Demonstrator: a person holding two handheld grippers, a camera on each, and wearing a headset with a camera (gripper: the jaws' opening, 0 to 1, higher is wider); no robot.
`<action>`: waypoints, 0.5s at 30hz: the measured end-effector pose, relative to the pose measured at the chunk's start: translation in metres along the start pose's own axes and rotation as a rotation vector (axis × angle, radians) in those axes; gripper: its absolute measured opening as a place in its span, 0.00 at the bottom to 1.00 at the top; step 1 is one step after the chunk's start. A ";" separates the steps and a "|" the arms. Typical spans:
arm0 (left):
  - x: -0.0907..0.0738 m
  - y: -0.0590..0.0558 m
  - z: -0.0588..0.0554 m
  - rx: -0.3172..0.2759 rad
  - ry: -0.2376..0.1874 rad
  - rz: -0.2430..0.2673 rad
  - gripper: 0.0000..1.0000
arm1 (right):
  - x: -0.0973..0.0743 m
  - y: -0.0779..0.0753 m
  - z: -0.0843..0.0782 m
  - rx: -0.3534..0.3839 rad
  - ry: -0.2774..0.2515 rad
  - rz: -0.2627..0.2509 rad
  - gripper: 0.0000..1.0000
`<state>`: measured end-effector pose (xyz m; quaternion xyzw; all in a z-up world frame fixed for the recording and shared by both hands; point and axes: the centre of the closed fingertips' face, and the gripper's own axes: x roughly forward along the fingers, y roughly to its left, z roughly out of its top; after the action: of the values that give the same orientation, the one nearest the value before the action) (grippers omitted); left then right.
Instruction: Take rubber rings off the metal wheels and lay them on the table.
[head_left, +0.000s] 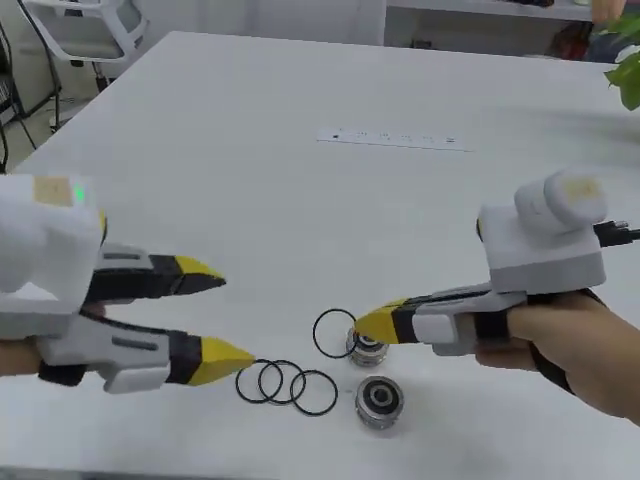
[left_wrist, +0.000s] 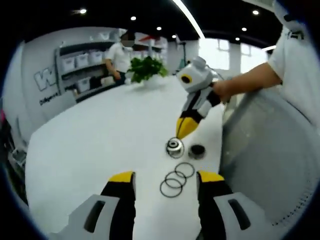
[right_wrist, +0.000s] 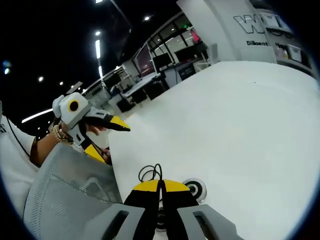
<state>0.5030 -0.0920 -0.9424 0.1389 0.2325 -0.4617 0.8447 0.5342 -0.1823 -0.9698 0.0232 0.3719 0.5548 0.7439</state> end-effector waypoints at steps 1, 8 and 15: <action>-0.002 -0.002 -0.005 -0.006 0.007 0.005 0.49 | 0.002 0.001 -0.002 -0.004 0.009 0.003 0.00; -0.014 -0.010 -0.024 -0.062 0.021 0.035 0.51 | 0.012 0.011 -0.019 -0.035 0.086 0.037 0.00; -0.015 -0.010 -0.029 -0.096 0.016 0.059 0.52 | 0.015 0.008 -0.029 -0.053 0.128 0.037 0.00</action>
<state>0.4796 -0.0735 -0.9596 0.1088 0.2568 -0.4237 0.8618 0.5125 -0.1770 -0.9949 -0.0251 0.4035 0.5786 0.7084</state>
